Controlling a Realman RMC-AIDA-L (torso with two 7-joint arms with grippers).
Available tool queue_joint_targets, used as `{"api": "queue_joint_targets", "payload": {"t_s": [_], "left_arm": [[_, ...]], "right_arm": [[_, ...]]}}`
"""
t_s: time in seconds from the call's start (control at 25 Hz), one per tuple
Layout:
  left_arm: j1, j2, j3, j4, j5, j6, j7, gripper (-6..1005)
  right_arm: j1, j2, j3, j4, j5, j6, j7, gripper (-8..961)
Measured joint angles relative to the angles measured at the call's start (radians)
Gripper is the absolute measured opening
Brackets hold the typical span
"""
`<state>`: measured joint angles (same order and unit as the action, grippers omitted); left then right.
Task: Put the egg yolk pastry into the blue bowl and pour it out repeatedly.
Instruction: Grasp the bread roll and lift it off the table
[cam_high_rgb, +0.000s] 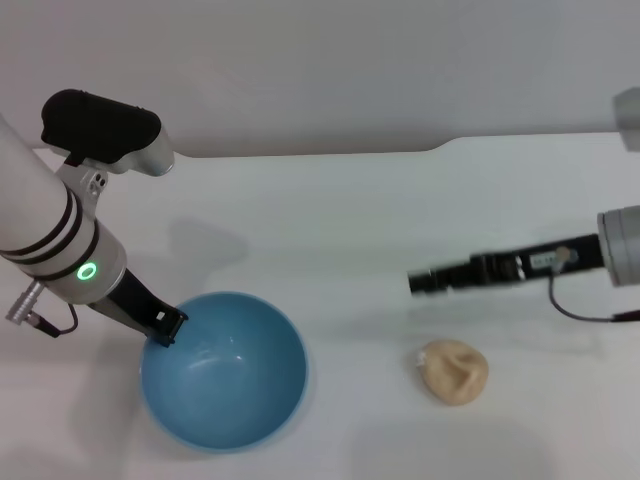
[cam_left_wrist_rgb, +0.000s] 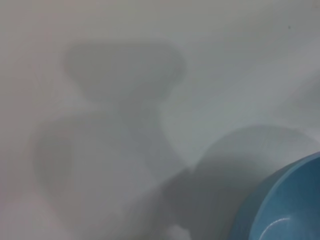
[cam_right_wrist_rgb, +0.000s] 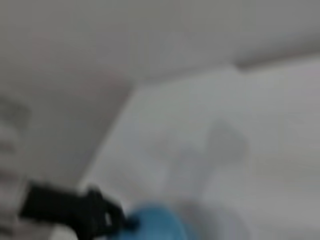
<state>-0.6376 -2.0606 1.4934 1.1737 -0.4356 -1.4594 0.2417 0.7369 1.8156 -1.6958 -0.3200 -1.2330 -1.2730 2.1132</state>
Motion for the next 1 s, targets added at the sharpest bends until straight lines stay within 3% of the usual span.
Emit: {"api": "queue_joint_targets", "payload": {"t_s": [0.28, 0.56, 0.8, 0.88, 1.0], "left_arm": [[-0.003, 0.0, 0.009, 0.0, 0.0, 0.001, 0.001, 23], [-0.008, 0.001, 0.001, 0.005, 0.0, 0.001, 0.0, 24], [-0.025, 0.001, 0.001, 0.007, 0.0, -0.001, 0.002, 24], [-0.032, 0.002, 0.002, 0.007, 0.0, -0.001, 0.004, 24], [-0.042, 0.002, 0.007, 0.007, 0.0, -0.002, 0.005, 24]], "right_arm": [[0.089, -0.042, 0.145, -0.019, -0.4, -0.18, 0.151, 370], [0.156, -0.051, 0.179, -0.054, -0.66, -0.273, 0.248, 369], [0.174, -0.022, 0.177, -0.154, -0.79, -0.261, 0.34, 369], [0.187, -0.002, 0.176, -0.182, -0.849, -0.251, 0.36, 369], [0.206, 0.047, 0.176, -0.234, -0.977, -0.218, 0.417, 369]]}}
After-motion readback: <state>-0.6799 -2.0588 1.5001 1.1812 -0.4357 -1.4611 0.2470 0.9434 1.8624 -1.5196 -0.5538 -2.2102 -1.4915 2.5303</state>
